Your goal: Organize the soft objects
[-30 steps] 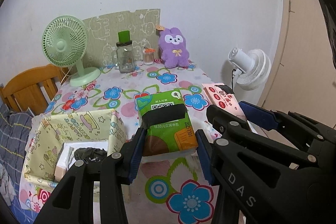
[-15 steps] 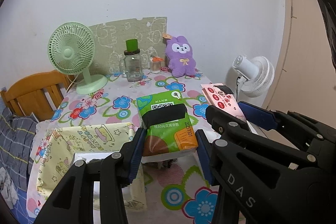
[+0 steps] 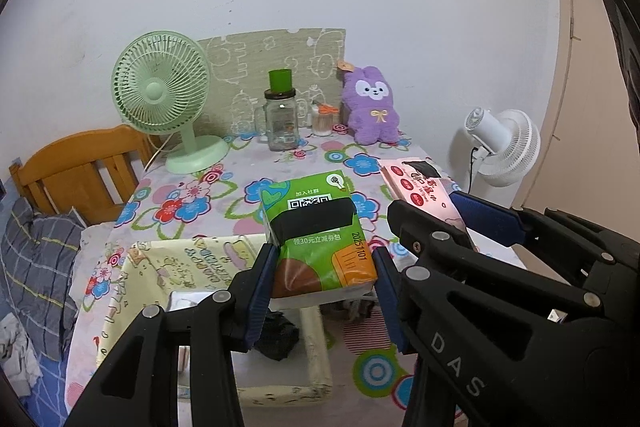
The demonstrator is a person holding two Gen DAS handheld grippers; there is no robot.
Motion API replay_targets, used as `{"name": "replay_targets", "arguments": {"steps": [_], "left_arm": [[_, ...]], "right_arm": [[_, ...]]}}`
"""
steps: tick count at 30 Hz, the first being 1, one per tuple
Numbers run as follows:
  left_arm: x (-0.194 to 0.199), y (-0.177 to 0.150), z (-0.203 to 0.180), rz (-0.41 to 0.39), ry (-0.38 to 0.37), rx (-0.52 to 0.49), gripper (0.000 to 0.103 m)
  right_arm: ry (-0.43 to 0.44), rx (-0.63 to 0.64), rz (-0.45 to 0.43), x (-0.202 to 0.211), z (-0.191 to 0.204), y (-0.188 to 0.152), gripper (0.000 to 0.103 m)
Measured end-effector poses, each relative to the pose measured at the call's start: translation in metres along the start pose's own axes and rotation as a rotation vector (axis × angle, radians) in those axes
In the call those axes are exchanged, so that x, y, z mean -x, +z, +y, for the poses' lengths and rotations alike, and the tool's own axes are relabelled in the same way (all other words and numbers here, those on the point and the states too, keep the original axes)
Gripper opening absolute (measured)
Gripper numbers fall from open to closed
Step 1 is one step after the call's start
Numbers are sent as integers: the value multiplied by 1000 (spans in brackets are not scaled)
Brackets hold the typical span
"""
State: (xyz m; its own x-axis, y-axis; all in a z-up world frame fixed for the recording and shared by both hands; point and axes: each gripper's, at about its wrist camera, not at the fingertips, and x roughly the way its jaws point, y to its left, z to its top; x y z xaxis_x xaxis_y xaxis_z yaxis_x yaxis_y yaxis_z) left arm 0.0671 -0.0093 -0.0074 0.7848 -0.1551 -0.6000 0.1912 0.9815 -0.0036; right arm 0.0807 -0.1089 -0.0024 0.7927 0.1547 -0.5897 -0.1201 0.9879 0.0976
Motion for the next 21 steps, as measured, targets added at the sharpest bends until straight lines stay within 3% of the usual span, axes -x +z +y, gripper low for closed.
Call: {"name": "replay_targets", "arguments": {"steps": [21], "left_arm": [[-15,-9,63,45,53,46,50]], "right_arm": [[76,62,44,-35,56,4,42]]}}
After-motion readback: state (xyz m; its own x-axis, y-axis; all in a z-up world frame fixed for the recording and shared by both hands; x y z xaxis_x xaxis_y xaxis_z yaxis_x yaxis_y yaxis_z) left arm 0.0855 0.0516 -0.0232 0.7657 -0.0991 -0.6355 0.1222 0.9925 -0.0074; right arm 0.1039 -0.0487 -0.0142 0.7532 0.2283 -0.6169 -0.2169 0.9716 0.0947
